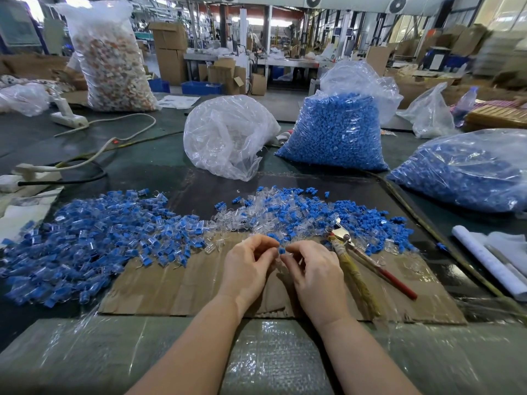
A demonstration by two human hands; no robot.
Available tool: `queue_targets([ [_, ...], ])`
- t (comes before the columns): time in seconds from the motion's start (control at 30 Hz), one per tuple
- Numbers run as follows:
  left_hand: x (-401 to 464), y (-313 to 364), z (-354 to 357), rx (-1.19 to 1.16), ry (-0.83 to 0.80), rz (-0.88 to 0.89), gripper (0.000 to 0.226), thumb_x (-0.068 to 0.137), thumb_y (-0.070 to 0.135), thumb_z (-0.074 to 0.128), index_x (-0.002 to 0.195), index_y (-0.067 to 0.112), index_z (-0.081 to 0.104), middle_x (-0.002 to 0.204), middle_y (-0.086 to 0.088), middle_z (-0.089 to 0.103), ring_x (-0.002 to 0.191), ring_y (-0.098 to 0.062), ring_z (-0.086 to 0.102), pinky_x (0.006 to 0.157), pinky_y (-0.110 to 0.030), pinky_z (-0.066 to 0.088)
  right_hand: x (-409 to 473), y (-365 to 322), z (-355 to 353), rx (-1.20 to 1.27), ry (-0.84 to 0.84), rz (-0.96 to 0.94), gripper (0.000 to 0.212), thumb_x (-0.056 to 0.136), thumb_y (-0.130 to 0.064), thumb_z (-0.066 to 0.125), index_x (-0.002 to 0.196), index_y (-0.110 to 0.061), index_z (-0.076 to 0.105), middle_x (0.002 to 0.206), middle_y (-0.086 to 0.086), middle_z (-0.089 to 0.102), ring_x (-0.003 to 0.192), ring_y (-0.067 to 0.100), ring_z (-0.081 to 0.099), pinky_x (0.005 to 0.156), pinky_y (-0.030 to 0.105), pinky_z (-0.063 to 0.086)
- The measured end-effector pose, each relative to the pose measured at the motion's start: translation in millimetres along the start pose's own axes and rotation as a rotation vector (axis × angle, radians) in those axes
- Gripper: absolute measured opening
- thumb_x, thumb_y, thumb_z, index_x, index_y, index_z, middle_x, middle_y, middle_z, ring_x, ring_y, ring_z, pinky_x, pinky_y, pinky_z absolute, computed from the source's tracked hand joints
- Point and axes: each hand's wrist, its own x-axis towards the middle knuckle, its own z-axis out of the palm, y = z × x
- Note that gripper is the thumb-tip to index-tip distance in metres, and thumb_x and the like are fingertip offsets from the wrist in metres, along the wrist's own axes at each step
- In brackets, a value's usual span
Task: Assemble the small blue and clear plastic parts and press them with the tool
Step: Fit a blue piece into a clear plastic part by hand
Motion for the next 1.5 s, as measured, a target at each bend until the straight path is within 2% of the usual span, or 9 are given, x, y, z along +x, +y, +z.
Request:
queue_targets([
  [0.1, -0.6, 1.3, -1.3, -0.023, -0.007, -0.019, 0.019, 0.087, 0.003, 0.061, 0.084, 0.022, 0.066, 0.082, 0.0, 0.068, 0.08, -0.014, 0.066, 0.075, -0.026, 0.055, -0.1, 0.2, -1.0, 0.032, -0.018, -0.024, 0.014, 0.085, -0.018, 0.067, 0.099, -0.016, 0.068, 0.094, -0.002, 0.065, 0.09, 0.018, 0.06, 0.081, 0.038, 0.047],
  [0.27, -1.7, 2.5, -2.7, -0.012, -0.026, -0.014, 0.022, 0.087, 0.003, 0.06, 0.082, 0.024, 0.066, 0.08, 0.003, 0.068, 0.074, -0.005, 0.064, 0.066, -0.013, 0.051, 0.5, -2.9, -4.3, 0.05, -0.044, -0.042, 0.018, 0.083, -0.025, 0.07, 0.099, -0.017, 0.071, 0.087, -0.003, 0.063, 0.084, 0.019, 0.059, 0.076, 0.039, 0.048],
  [0.43, -1.3, 2.5, -2.2, -0.005, -0.03, -0.021, 0.017, 0.087, 0.003, 0.061, 0.084, 0.02, 0.066, 0.081, -0.003, 0.069, 0.08, -0.018, 0.066, 0.076, -0.029, 0.055, 0.5, -5.3, -5.9, 0.061, -0.031, -0.048, 0.019, 0.084, -0.029, 0.067, 0.096, -0.015, 0.072, 0.085, -0.002, 0.063, 0.082, 0.02, 0.059, 0.073, 0.039, 0.049],
  [0.87, 1.0, 0.4, -0.9, 0.001, -0.025, -0.014, 0.016, 0.082, 0.005, 0.067, 0.08, 0.021, 0.066, 0.071, 0.003, 0.067, 0.066, -0.006, 0.063, 0.067, -0.022, 0.054, 2.2, -5.8, -5.3, 0.065, -0.028, -0.065, 0.017, 0.083, -0.024, 0.064, 0.093, -0.013, 0.071, 0.083, 0.0, 0.063, 0.08, 0.021, 0.059, 0.072, 0.041, 0.05],
  [1.03, 3.5, -1.1, -1.7, -0.013, -0.006, -0.039, 0.018, 0.082, 0.005, 0.067, 0.078, 0.021, 0.064, 0.076, -0.002, 0.067, 0.074, -0.019, 0.065, 0.073, -0.031, 0.056, 4.4, -4.9, -10.5, -0.03, -0.005, -0.052, 0.027, 0.082, -0.018, 0.07, 0.107, -0.01, 0.066, 0.097, 0.002, 0.062, 0.094, 0.021, 0.058, 0.086, 0.035, 0.046],
  [1.17, 6.5, 2.1, -2.7, -0.12, 0.007, -0.101, 0.015, 0.083, 0.001, 0.065, 0.078, 0.015, 0.064, 0.07, -0.002, 0.066, 0.062, -0.01, 0.065, 0.06, -0.02, 0.053, 12.5, -1.6, -25.5, -0.322, -0.054, 0.18, 0.043, 0.09, -0.039, 0.056, 0.127, -0.017, 0.05, 0.117, 0.001, 0.053, 0.11, 0.017, 0.048, 0.095, 0.031, 0.037],
  [1.27, 8.3, 4.7, -3.2, -0.175, 0.031, -0.143, 0.011, 0.084, 0.001, 0.064, 0.08, 0.011, 0.065, 0.066, -0.003, 0.065, 0.056, -0.009, 0.061, 0.054, -0.018, 0.052, 20.6, 7.4, -45.4, -0.595, -0.252, 0.466, 0.045, 0.09, -0.05, 0.047, 0.123, -0.02, 0.041, 0.123, 0.005, 0.046, 0.113, 0.021, 0.045, 0.096, 0.038, 0.036],
  [1.37, 10.5, 6.5, -4.2, -0.216, 0.039, -0.164, 0.009, 0.084, 0.0, 0.063, 0.082, 0.009, 0.064, 0.065, -0.006, 0.064, 0.057, -0.012, 0.058, 0.056, -0.022, 0.051, 23.4, 17.3, -57.8, -0.647, -0.473, 0.663, 0.048, 0.088, -0.045, 0.049, 0.127, -0.018, 0.038, 0.137, 0.012, 0.039, 0.123, 0.03, 0.039, 0.1, 0.047, 0.031],
  [1.5, 11.8, 7.6, -4.7, -0.267, 0.037, -0.186, 0.009, 0.085, -0.002, 0.062, 0.084, 0.007, 0.064, 0.068, -0.008, 0.063, 0.059, -0.016, 0.057, 0.057, -0.024, 0.05, 25.1, 19.8, -61.9, -0.61, -0.482, 0.692, 0.036, 0.088, -0.043, 0.053, 0.114, -0.018, 0.049, 0.136, 0.013, 0.04, 0.123, 0.031, 0.038, 0.099, 0.047, 0.032],
])
